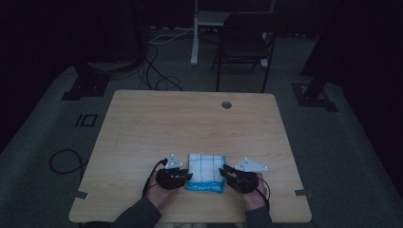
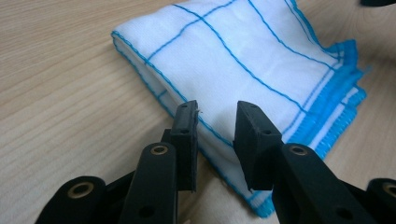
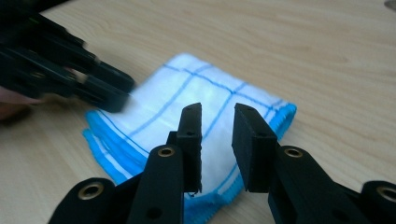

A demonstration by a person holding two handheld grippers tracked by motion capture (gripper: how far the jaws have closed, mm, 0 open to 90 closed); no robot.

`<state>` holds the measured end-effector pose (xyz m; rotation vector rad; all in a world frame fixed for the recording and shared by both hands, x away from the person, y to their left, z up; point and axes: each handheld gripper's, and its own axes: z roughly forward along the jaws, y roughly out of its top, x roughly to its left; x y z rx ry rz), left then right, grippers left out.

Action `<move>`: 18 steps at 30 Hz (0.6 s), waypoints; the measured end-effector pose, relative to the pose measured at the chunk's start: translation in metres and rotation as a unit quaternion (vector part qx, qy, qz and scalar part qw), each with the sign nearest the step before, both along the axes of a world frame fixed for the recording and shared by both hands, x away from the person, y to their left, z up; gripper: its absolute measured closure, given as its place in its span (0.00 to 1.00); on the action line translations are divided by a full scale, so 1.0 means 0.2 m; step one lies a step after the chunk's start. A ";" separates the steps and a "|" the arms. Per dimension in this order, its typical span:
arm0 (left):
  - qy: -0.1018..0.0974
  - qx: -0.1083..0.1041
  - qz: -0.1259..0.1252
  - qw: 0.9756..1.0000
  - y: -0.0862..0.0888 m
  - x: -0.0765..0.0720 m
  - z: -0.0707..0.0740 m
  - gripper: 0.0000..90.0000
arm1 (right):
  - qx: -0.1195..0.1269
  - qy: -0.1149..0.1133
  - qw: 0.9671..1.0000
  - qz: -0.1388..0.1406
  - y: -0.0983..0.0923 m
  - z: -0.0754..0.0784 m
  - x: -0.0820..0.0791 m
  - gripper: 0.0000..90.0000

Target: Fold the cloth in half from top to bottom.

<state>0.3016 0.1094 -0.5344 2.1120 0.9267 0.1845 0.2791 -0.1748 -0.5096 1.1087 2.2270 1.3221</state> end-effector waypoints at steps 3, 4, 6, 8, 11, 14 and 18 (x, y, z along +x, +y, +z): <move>-0.005 0.005 -0.002 1.000 0.00 -0.03 0.00 0.77 | -0.007 0.008 1.000 -0.004 0.01 -0.03 0.01 0.80; -0.007 0.004 -0.001 1.000 0.01 -0.03 0.00 0.77 | -0.009 0.010 1.000 -0.008 0.01 -0.04 0.01 0.79; -0.008 0.004 0.000 1.000 0.02 -0.04 0.00 0.77 | -0.008 0.012 1.000 -0.010 0.01 -0.05 0.00 0.78; -0.009 0.001 0.002 1.000 0.03 -0.04 0.00 0.76 | -0.010 0.012 1.000 -0.016 0.00 -0.06 0.00 0.76; -0.015 0.000 0.008 1.000 0.04 -0.05 0.01 0.75 | -0.011 0.012 0.999 -0.029 -0.03 -0.07 0.00 0.74; -0.020 0.001 0.015 1.000 0.07 -0.05 0.02 0.74 | -0.004 0.018 0.999 -0.046 -0.07 -0.08 0.01 0.72; -0.027 -0.002 0.034 0.999 0.11 -0.03 0.02 0.73 | -0.007 0.025 0.998 -0.065 -0.11 -0.10 0.03 0.71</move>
